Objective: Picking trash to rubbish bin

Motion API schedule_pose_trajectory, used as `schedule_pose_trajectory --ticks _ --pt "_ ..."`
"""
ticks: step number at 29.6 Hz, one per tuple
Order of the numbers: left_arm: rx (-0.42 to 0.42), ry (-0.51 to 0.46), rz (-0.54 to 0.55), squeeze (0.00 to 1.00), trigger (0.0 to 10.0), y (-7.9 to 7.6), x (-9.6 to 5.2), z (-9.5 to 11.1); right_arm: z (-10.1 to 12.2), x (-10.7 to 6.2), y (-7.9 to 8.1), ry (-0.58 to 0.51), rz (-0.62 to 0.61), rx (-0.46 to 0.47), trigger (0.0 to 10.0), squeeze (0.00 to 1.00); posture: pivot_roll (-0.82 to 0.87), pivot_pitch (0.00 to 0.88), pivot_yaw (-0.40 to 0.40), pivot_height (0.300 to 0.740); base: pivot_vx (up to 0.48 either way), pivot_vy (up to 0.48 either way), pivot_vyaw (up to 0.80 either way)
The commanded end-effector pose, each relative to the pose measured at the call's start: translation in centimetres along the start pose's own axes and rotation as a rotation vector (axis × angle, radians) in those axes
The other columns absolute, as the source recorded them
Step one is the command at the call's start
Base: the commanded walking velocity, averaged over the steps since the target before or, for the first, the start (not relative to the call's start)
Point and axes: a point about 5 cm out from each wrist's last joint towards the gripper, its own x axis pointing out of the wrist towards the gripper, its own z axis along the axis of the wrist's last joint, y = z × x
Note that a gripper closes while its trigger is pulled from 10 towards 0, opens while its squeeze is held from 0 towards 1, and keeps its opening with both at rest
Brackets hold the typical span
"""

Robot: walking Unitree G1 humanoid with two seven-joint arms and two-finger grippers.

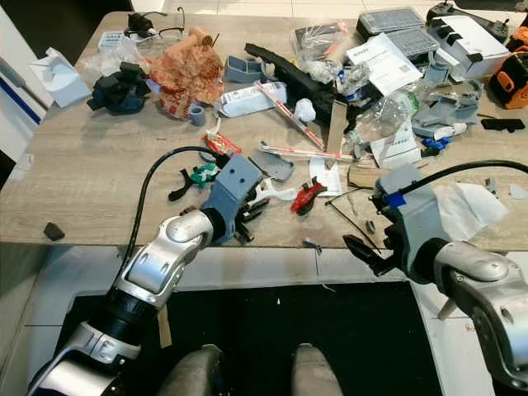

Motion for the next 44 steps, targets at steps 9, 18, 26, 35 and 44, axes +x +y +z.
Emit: schedule_pose_trajectory --ticks 9,18,26,35,44 --pt "-0.020 0.084 0.015 0.00 0.0 -0.1 0.1 -2.2 -0.2 0.3 0.4 0.011 0.037 0.023 10.0 0.00 -0.21 0.177 0.007 0.740 0.000 0.000 0.00" --pt "-0.352 -0.190 0.064 0.00 0.0 2.2 -0.4 1.3 0.8 0.7 1.2 -0.056 0.113 0.029 10.0 0.00 -0.21 0.145 -0.002 0.740 0.000 0.000 0.00" --pt "-0.477 -0.349 -0.025 0.00 1.9 3.2 -1.9 2.7 1.8 1.5 1.5 -0.111 0.159 0.024 10.0 0.00 -0.20 0.096 -0.013 0.740 0.000 0.000 0.00" --pt "-0.504 -0.525 -0.068 0.00 10.0 4.6 -4.0 3.7 4.0 4.0 1.7 -0.266 0.190 0.001 10.0 0.00 -0.16 0.000 -0.037 0.740 0.000 0.000 0.00" --pt "-0.422 -0.493 0.072 0.00 10.0 6.9 -4.8 2.5 4.8 6.4 2.9 -0.374 0.272 -0.002 10.0 0.00 -0.12 0.000 -0.043 0.740 0.000 0.000 0.00"
